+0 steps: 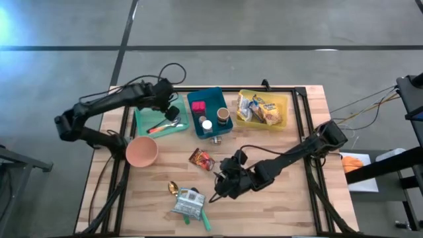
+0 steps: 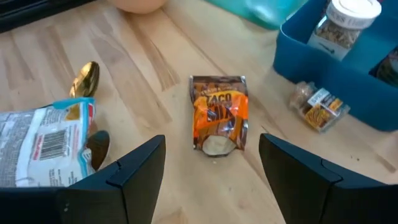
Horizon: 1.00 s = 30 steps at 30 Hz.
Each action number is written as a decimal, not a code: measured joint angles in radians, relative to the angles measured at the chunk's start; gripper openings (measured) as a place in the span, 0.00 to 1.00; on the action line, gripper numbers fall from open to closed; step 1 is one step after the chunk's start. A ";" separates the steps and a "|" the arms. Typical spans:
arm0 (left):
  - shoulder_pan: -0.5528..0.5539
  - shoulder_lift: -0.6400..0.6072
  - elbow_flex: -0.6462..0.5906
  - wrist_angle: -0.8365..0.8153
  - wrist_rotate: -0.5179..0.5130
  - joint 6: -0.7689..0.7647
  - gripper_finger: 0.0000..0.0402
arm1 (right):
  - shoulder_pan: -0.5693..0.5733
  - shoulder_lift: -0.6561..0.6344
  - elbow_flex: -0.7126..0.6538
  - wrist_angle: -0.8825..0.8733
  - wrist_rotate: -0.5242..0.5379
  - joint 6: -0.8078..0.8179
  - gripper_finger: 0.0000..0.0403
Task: Pick & Place Food Item
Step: Put the light blue spoon into the green bin
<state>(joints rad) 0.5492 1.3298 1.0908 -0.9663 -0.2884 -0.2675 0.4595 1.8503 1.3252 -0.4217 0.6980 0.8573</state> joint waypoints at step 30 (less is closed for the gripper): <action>0.040 0.374 0.050 -0.164 0.323 0.372 0.05 | 0.032 0.000 -0.022 0.000 -0.003 0.048 0.64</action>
<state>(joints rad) 0.5888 1.7042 1.1404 -1.1303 0.0349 0.1047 0.4911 1.8503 1.3029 -0.4221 0.6949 0.9054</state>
